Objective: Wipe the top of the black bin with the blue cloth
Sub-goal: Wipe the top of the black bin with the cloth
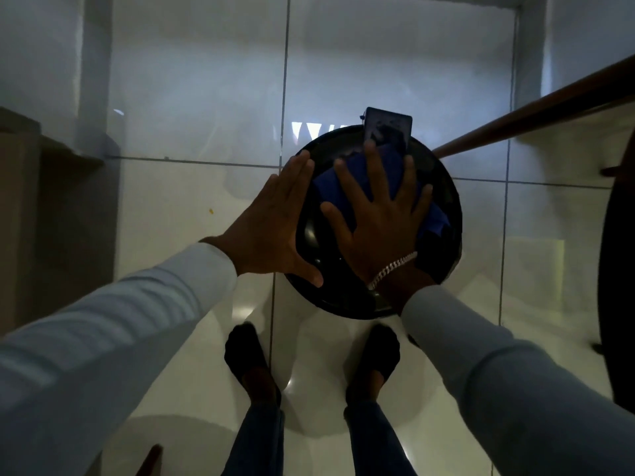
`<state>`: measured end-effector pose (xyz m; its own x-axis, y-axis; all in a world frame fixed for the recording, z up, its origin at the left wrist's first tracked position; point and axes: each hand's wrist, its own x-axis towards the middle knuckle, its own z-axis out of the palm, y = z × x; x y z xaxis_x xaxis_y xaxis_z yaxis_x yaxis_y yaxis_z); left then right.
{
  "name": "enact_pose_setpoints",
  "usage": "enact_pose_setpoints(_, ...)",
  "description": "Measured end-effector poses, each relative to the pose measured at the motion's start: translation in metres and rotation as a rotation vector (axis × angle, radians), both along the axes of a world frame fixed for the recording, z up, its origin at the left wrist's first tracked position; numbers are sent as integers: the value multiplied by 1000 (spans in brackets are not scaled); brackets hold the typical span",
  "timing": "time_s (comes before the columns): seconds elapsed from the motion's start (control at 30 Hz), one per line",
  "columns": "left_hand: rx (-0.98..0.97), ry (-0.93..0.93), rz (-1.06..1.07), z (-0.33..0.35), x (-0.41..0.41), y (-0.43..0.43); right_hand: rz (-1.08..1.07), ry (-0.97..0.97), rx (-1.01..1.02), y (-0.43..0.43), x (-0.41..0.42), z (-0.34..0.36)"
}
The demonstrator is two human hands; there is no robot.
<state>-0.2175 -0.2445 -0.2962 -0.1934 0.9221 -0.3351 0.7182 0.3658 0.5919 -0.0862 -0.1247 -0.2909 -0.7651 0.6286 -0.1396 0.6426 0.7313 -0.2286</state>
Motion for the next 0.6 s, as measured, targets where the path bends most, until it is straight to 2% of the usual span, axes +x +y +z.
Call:
enact_pose_setpoints(0.13,14,-24,13,-2,-1,-2,65,14,19,2,22,2)
enact_pose_setpoints(0.3,-2,-17,9,-6,-3,0,-175,62,-22,-7,-14,2)
enact_pose_setpoints(0.5,-8,11,-21,-4,-4,-2,140,14,50,-12,24,-2)
enact_pose_setpoints(0.6,-23,48,-47,1,-4,-1,84,9,34,-3,40,3)
